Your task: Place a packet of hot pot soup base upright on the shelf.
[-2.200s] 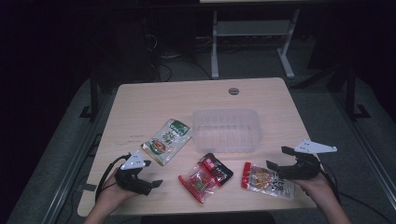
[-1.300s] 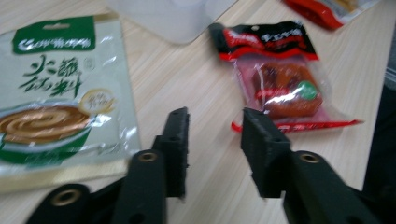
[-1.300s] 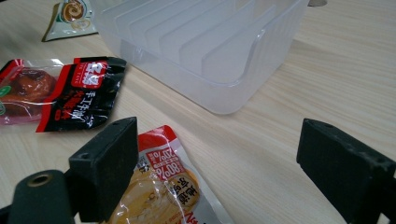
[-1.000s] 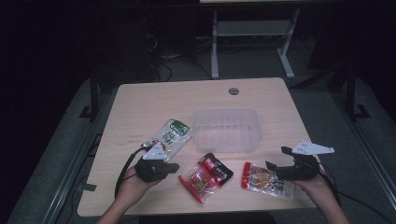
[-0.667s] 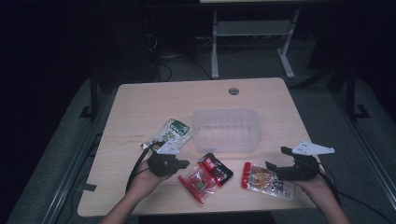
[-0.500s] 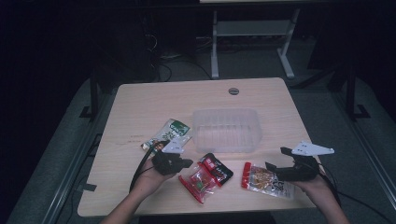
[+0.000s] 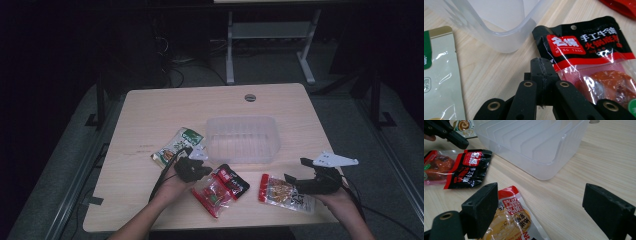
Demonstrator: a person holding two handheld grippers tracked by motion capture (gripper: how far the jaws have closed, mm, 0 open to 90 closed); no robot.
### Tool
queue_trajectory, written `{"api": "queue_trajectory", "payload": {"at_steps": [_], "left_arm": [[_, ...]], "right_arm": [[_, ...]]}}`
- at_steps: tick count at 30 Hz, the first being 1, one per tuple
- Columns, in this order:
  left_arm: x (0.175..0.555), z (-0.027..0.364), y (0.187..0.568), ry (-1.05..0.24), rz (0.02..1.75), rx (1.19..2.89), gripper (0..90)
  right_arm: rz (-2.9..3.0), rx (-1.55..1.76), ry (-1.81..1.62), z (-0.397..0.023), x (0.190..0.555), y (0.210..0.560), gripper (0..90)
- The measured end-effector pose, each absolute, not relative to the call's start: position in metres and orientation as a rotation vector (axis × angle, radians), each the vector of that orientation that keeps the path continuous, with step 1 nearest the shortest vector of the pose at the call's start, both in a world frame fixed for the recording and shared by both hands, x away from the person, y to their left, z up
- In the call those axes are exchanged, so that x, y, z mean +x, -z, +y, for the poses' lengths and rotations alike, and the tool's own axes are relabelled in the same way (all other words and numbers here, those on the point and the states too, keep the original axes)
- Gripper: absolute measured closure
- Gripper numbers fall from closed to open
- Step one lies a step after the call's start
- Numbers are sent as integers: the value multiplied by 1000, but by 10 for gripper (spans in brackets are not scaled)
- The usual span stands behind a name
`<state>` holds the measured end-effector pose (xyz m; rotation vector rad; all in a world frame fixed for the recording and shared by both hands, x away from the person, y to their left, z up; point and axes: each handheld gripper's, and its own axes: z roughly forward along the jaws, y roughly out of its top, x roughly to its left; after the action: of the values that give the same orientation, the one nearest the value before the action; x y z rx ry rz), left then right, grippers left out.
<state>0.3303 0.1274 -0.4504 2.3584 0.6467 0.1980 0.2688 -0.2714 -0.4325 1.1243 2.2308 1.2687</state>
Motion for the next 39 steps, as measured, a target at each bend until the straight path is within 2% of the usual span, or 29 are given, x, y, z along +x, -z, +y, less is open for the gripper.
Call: {"api": "queue_trajectory", "payload": {"at_steps": [20,33,39], "left_arm": [[330,124,456,-149,652,2346,897],[328,102,455,-127,565,2362,897],[327,108,448,-141,573,2326,897]], "right_arm": [[2234,1125,-1268,-271,269,433,130],[2233,1129,-1273,-272,269,433,130],[2233,1123,-1275,-271,269,433,130]]}}
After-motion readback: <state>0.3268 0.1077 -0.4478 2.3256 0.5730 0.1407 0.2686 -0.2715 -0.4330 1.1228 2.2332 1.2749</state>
